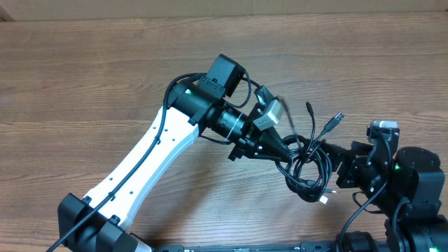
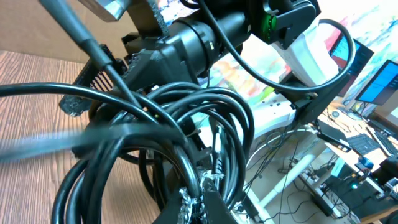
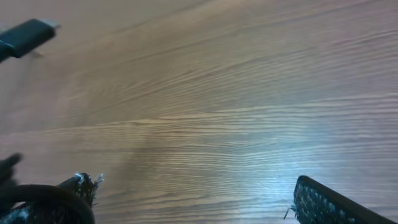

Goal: Untangle cables

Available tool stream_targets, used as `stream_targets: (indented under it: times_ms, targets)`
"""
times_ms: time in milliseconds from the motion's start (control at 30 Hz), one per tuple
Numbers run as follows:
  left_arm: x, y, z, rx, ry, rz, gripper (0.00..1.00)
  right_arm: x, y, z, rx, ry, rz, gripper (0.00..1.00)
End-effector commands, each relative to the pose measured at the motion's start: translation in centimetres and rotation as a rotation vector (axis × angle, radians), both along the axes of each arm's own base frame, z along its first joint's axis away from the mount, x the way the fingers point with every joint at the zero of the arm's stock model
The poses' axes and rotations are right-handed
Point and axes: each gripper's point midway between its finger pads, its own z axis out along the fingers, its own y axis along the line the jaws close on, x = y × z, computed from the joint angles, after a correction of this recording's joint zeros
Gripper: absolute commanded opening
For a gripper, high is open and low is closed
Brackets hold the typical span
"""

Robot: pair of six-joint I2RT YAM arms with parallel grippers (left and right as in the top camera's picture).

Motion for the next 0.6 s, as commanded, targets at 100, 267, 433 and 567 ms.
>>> stream_targets:
  times_ms: [100,267,433,567]
  targets:
    - [-1.2,0.8,4.1,-0.194,-0.032,-0.066,0.04,0.1,-2.8,-0.6,-0.099,0.02,-0.132,1.0]
    - [-0.7,1.0,4.1,-0.198,-0.041,-0.053,0.04,0.0,-3.7,-0.9,-0.131,0.03,-0.17,1.0]
    - [0.3,1.6,4.1,-0.188,-0.028,-0.017,0.04,-0.1,-4.0,-1.0,-0.144,0.038,-0.185,1.0]
    - [0.8,1.9,4.1,-0.183,-0.022,0.0,0.04,-0.1,-4.7,-1.1,-0.168,0.042,-0.221,1.0]
